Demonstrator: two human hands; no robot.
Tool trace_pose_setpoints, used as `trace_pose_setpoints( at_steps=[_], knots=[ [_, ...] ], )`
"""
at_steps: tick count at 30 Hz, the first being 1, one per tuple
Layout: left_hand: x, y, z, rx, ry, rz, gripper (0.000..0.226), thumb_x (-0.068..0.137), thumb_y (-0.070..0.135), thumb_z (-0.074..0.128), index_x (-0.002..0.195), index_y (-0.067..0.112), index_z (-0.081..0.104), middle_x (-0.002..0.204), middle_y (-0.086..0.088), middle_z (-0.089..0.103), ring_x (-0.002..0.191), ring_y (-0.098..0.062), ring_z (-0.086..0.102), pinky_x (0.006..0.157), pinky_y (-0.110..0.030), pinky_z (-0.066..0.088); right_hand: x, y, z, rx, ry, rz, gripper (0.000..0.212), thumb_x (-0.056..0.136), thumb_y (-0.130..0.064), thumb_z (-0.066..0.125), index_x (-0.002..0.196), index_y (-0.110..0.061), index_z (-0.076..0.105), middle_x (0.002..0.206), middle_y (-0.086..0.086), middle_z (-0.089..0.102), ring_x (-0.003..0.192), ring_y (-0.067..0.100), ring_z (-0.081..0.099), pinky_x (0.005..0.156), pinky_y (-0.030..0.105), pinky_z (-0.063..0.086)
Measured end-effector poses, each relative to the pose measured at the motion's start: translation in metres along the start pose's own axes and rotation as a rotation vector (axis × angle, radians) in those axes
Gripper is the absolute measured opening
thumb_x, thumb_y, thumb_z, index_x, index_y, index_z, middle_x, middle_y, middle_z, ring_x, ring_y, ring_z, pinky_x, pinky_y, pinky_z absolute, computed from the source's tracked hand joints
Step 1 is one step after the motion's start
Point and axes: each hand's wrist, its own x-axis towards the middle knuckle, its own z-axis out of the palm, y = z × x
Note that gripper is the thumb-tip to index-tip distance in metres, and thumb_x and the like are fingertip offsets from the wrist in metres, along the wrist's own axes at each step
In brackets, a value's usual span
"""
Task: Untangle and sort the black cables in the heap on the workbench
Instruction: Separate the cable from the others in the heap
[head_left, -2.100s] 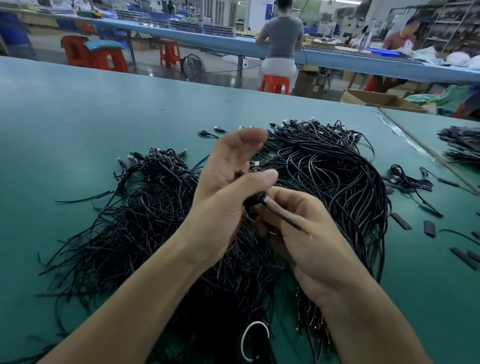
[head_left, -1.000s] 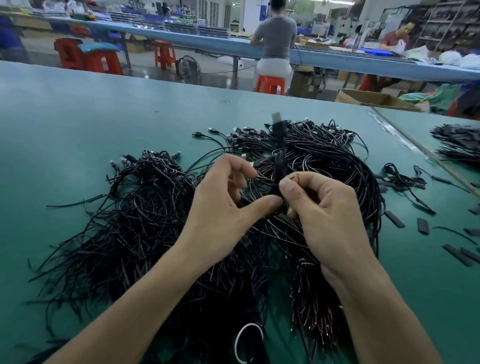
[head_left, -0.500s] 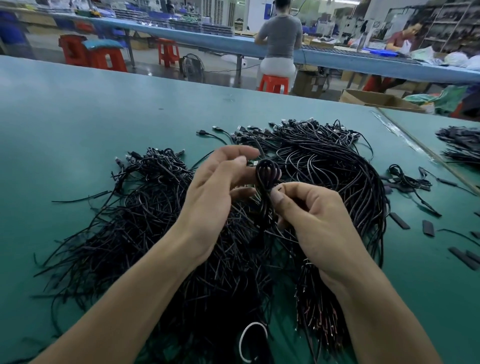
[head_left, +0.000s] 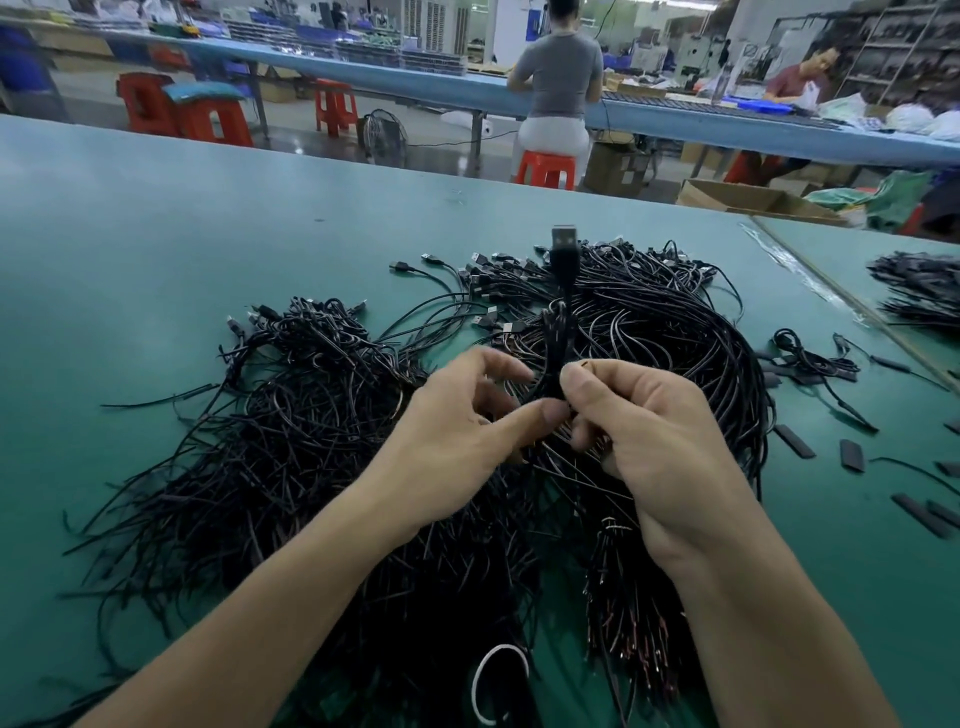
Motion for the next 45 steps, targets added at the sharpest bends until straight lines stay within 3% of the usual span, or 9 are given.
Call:
trace_pose_setpoints(
  at_steps=[6, 14, 23, 27, 31, 34, 38, 41, 45],
  knots=[
    [0.002, 0.0, -0.005, 0.261, 0.002, 0.164, 0.02, 0.096, 0.036, 0.063, 0.08, 0.025, 0.068, 0.065, 0.007, 0.071, 0.049, -0.008, 0.06, 0.045, -0.022, 0.046, 0.005, 0.006, 0.001, 0.129, -0.023, 0.186, 0.027, 0.092, -0.025, 0.067, 0.066, -0.023, 0.074, 0.055, -0.002, 0.055, 0.047, 0.006, 0.045, 0.034, 0.012, 0.028],
    [0.038, -0.024, -0.057, 0.02, 0.4, -0.124, 0.021, 0.097, 0.026, 0.061, 0.086, 0.009, 0.064, 0.049, 0.01, 0.063, 0.04, -0.001, 0.05, 0.039, -0.016, 0.042, 0.011, 0.032, -0.019, -0.835, 0.087, -0.07, 0.016, 0.096, -0.029, 0.062, 0.112, -0.026, 0.067, 0.09, -0.014, 0.063, 0.083, 0.002, 0.059, 0.073, 0.022, 0.049],
    [0.072, -0.077, -0.095, -0.054, 0.711, -0.269, 0.034, 0.092, 0.023, 0.071, 0.103, 0.009, 0.042, 0.077, -0.018, 0.068, 0.048, -0.016, 0.051, 0.04, -0.029, 0.041, 0.005, 0.037, -0.004, -1.079, 0.025, -0.083, 0.019, 0.099, -0.032, 0.057, 0.11, -0.026, 0.072, 0.101, -0.009, 0.07, 0.099, 0.014, 0.062, 0.084, 0.03, 0.05],
    [0.057, -0.065, -0.081, 0.26, 0.868, -0.1, 0.036, 0.088, 0.038, 0.072, 0.101, 0.021, 0.042, 0.077, 0.004, 0.05, 0.064, -0.011, 0.048, 0.054, -0.027, 0.036, 0.008, 0.036, -0.005, -1.14, 0.038, -0.134, 0.027, 0.105, -0.03, 0.044, 0.111, -0.024, 0.07, 0.105, -0.001, 0.064, 0.1, 0.018, 0.057, 0.089, 0.033, 0.048],
    [0.038, -0.035, -0.056, 0.582, 0.525, 0.243, 0.025, 0.084, 0.019, 0.074, 0.097, 0.032, 0.057, 0.066, 0.013, 0.049, 0.055, 0.003, 0.046, 0.056, -0.02, 0.04, 0.008, 0.024, -0.003, -0.889, 0.085, -0.225, 0.024, 0.105, -0.023, 0.044, 0.105, -0.021, 0.068, 0.098, -0.007, 0.058, 0.086, 0.005, 0.053, 0.073, 0.014, 0.042],
    [0.031, -0.022, -0.03, 0.632, 0.028, 0.323, 0.045, 0.085, 0.03, 0.071, 0.124, 0.045, 0.056, 0.102, 0.01, 0.053, 0.098, -0.005, 0.049, 0.087, -0.034, 0.045, -0.003, 0.005, 0.009, -0.664, -0.059, -0.292, 0.02, 0.102, -0.017, 0.052, 0.097, -0.024, 0.069, 0.095, -0.013, 0.063, 0.088, -0.001, 0.058, 0.076, 0.004, 0.04],
    [0.032, -0.019, -0.015, 0.667, -0.197, 0.37, 0.029, 0.09, 0.03, 0.05, 0.111, 0.022, 0.068, 0.12, 0.004, 0.053, 0.116, -0.019, 0.045, 0.103, -0.04, 0.036, -0.02, -0.012, 0.024, -0.501, -0.227, -0.403, 0.012, 0.095, -0.023, 0.065, 0.084, -0.025, 0.07, 0.088, -0.015, 0.066, 0.087, 0.0, 0.063, 0.077, 0.013, 0.048],
    [0.037, -0.025, -0.024, 0.603, -0.046, 0.317, 0.022, 0.099, 0.024, 0.052, 0.092, 0.014, 0.07, 0.117, 0.0, 0.061, 0.11, -0.017, 0.054, 0.096, -0.032, 0.044, -0.021, -0.017, 0.02, -0.502, -0.135, -0.403, 0.022, 0.086, -0.043, 0.068, 0.073, -0.025, 0.066, 0.073, -0.012, 0.061, 0.067, 0.002, 0.059, 0.059, 0.013, 0.044],
    [0.03, -0.026, -0.031, 0.292, 0.51, 0.261, 0.056, 0.097, 0.049, 0.038, 0.088, 0.003, 0.069, 0.09, -0.007, 0.066, 0.073, -0.015, 0.058, 0.067, -0.015, 0.045, -0.01, -0.011, 0.0, -0.665, 0.134, -0.359, 0.028, 0.091, -0.036, 0.066, 0.066, -0.025, 0.059, 0.061, -0.012, 0.054, 0.055, -0.003, 0.053, 0.049, 0.007, 0.038]
  ],
)
